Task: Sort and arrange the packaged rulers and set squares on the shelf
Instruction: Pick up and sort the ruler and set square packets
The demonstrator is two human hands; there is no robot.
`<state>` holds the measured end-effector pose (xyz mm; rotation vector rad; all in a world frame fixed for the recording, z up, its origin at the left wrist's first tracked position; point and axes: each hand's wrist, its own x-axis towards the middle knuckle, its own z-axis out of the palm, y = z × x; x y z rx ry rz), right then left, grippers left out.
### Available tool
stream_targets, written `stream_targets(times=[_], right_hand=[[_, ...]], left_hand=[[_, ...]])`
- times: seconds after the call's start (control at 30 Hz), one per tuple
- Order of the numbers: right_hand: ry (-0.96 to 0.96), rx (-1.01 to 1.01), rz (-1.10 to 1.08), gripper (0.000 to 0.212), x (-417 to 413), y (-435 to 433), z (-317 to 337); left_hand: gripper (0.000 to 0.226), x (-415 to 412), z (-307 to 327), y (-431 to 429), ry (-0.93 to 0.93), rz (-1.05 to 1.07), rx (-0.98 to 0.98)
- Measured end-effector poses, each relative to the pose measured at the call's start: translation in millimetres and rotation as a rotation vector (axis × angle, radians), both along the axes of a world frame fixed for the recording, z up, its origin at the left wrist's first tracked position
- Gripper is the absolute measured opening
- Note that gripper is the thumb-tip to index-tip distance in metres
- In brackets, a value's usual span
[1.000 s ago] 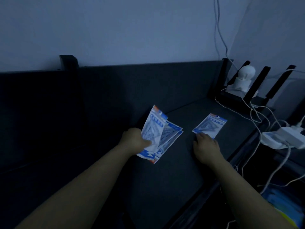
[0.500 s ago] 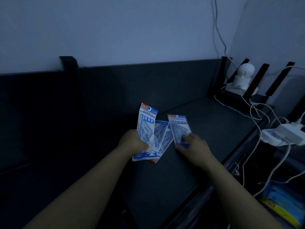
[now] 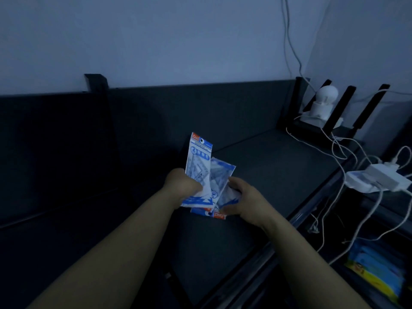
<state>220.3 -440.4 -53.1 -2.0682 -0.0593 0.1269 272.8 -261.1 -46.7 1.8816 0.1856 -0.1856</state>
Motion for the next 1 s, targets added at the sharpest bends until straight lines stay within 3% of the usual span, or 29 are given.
stream_targets(times=[0.4, 0.57, 0.7, 0.87, 1.0], right_hand=[[-0.055, 0.171, -0.024, 0.069, -1.0, 3.7, -8.4], [-0.073, 0.151, -0.077, 0.062, -1.6, 21.4, 1.3], [-0.134, 0.130, -0.059, 0.049, -8.7, 51.4, 12.3], [-0.162, 0.138, 0.086, 0.042, -28.7, 111.1, 25.6], [-0.192, 0.175, 0.213, 0.037, -56.7, 168.9, 32.7]], left_hand=[[0.041, -12.6, -1.0, 2.7, 0.065, -0.026, -0.250], [0.046, -24.3, 4.0, 20.6, 0.042, 0.022, -0.282], [0.058, -47.6, 8.5, 56.6, -0.025, 0.045, -0.202], [0.035, -98.2, 21.1, 117.0, -0.096, 0.105, -0.223], [0.035, -151.2, 28.2, 170.8, -0.155, 0.206, -0.248]])
